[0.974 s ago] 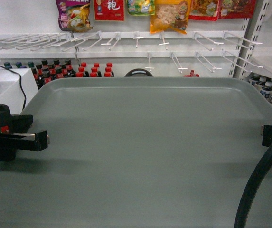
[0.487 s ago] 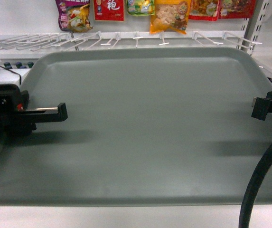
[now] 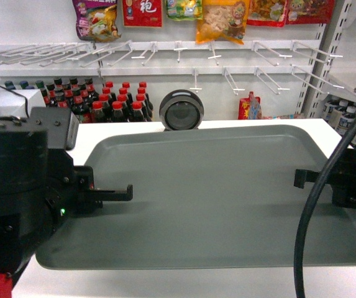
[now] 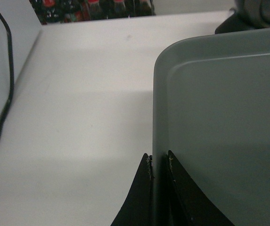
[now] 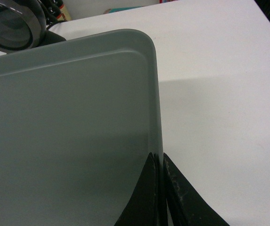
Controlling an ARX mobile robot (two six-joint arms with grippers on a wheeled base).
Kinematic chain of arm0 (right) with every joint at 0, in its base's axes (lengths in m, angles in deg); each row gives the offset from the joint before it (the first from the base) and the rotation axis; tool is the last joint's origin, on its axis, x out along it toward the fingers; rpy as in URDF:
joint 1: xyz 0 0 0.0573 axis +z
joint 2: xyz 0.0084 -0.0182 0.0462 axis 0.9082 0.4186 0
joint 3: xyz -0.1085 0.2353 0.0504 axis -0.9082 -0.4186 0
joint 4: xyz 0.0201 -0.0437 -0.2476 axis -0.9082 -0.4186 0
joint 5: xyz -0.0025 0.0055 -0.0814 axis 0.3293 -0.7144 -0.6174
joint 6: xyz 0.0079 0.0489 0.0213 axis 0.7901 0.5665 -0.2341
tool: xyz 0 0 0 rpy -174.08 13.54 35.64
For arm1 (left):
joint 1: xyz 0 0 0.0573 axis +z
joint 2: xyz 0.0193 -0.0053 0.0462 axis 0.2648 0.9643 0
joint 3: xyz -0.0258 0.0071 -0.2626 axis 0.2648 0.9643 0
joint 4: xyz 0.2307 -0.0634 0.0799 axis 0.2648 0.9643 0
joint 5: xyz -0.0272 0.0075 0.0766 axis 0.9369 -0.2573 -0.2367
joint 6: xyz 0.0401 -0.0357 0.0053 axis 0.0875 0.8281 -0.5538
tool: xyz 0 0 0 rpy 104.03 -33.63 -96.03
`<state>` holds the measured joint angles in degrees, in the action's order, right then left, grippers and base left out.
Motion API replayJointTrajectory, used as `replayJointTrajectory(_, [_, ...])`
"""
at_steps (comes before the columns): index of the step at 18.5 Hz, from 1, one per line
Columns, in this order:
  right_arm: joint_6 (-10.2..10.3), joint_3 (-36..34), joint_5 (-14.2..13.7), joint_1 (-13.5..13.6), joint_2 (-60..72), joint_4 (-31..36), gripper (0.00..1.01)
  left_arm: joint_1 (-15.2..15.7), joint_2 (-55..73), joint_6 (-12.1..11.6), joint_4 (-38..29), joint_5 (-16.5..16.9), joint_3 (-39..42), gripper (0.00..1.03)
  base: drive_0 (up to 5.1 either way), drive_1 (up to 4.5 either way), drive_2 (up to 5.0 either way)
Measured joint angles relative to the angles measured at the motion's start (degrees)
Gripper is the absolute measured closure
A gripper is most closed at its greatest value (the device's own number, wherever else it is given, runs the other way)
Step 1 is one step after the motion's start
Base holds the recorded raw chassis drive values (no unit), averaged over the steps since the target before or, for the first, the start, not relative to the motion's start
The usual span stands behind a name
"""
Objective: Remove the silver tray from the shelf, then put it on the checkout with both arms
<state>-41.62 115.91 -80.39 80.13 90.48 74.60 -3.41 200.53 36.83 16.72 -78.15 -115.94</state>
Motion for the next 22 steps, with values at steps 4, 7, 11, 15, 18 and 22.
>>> replayJointTrajectory(4, [0.02, 3.72, -0.17, 0.0, 5.75, -1.62, 0.99, 0.85, 6.16, 0.13, 1.38, 0.46, -3.67, 0.99, 0.0, 0.0, 0.0])
replayJointTrajectory(7, [1.11, 7.1, 0.79, -0.33, 11.87, -3.13, 0.99, 1.88, 9.66, -0.02, 2.62, 0.98, -6.23, 0.99, 0.0, 0.0, 0.0])
replayJointTrajectory(11, [1.57, 13.51, -0.92, 0.37, 22.18, -2.51, 0.99, 3.39, 14.23, -1.92, 2.67, 0.74, -11.37, 0.99, 0.0, 0.0, 0.0])
replayJointTrajectory(15, [-1.4, 14.73, -4.0, 0.76, 23.47, -6.78, 0.52, 2.8, 15.37, 1.64, 3.8, -1.31, -11.54, 0.52, 0.0, 0.0, 0.0])
replayJointTrajectory(18, [-1.4, 14.73, -4.02, 0.72, 23.39, -6.78, 0.43, 2.86, 15.26, 1.9, 3.58, -1.29, -11.41, 0.43, 0.0, 0.0, 0.0])
replayJointTrajectory(22, [-1.42, 14.73, -3.85, 0.7, 23.28, -6.62, 0.34, 2.84, 15.13, 2.34, 3.48, -1.25, -11.23, 0.34, 0.0, 0.0, 0.0])
